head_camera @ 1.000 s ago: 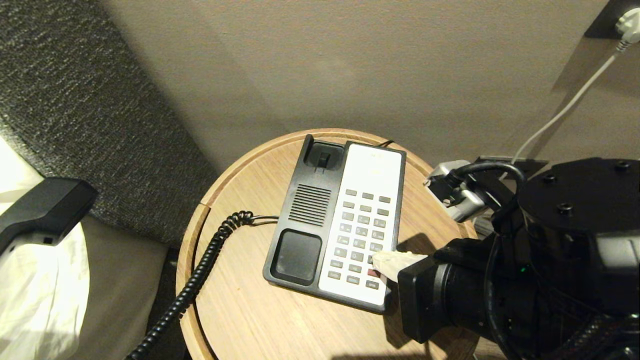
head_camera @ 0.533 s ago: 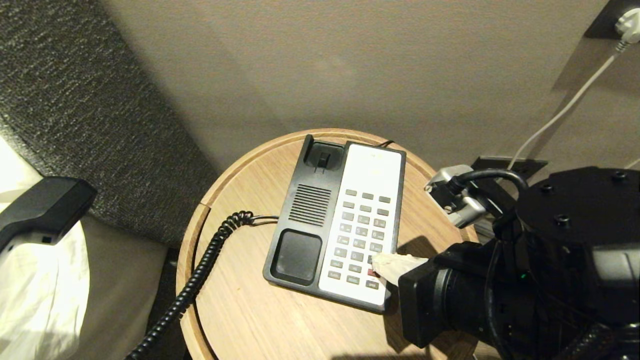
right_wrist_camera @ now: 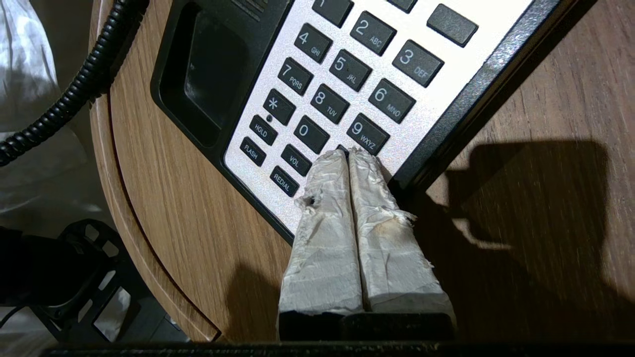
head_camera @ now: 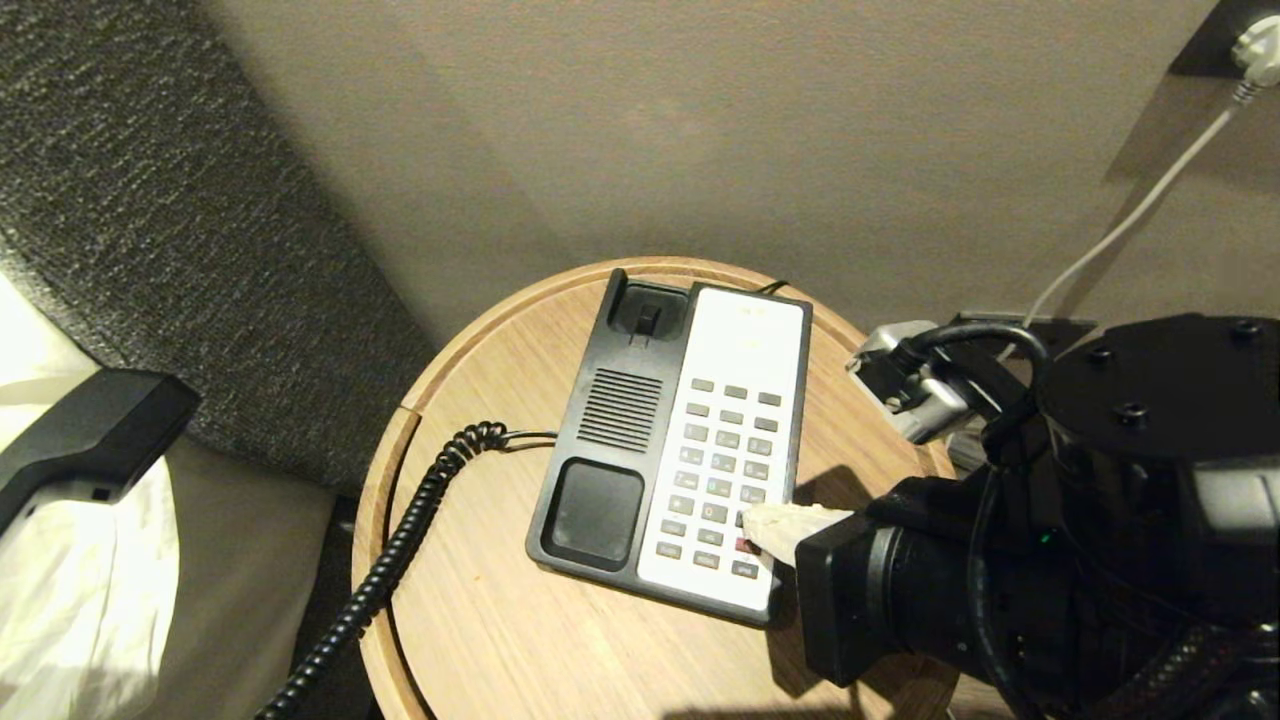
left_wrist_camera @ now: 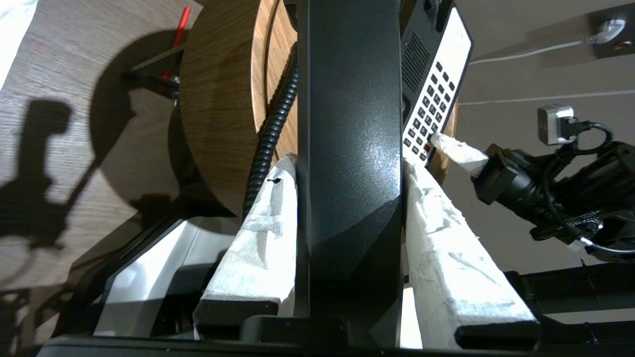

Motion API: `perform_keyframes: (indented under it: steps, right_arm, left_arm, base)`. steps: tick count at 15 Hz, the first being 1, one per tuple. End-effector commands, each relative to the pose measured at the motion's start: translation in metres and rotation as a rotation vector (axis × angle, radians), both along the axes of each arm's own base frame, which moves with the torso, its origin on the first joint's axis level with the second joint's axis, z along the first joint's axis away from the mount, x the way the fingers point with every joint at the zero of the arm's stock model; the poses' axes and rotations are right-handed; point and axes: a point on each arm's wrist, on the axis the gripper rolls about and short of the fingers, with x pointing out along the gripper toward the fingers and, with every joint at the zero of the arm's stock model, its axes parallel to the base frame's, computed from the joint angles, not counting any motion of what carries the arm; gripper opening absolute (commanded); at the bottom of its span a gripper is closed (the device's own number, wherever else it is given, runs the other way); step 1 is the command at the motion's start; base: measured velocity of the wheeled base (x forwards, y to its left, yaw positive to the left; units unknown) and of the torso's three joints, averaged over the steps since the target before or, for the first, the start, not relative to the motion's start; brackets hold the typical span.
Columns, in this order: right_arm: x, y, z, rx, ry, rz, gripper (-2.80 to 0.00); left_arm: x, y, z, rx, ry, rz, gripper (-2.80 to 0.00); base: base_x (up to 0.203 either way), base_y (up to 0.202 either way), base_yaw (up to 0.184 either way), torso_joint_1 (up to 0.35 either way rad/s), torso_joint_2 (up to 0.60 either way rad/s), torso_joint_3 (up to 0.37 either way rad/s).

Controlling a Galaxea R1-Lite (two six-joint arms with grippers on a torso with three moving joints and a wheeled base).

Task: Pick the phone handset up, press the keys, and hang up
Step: Dial the number

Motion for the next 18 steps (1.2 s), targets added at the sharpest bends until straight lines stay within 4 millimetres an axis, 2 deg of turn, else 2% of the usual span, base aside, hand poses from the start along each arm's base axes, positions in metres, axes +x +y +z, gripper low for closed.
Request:
perform_keyframes:
  steps: [1,8,18]
  right_arm:
    - [-0.001,-0.001,0.002,0.013,-0.004,-0.001,-2.80]
    - [-0.017,0.003,0.004,0.058,0.026,0.039,-2.80]
    - [-0.019,-0.003,-0.011,-0.002,0.048,0.033,-2.80]
  left_arm:
    - [0.000,0.000,-0.001,-0.002,0.004,0.004,-2.80]
    - [-0.001,0.001,-0.004,0.002,0.007,0.003,-2.80]
    - [-0.001,0.002,-0.006,0.004,0.009,0.004,-2.80]
  base:
    - [0.000,0.000,0.000,0.000,0.00,0.000]
    - [0.000,0.000,0.000,0.000,0.00,0.000]
    - [0.000,0.000,0.000,0.000,0.00,0.000]
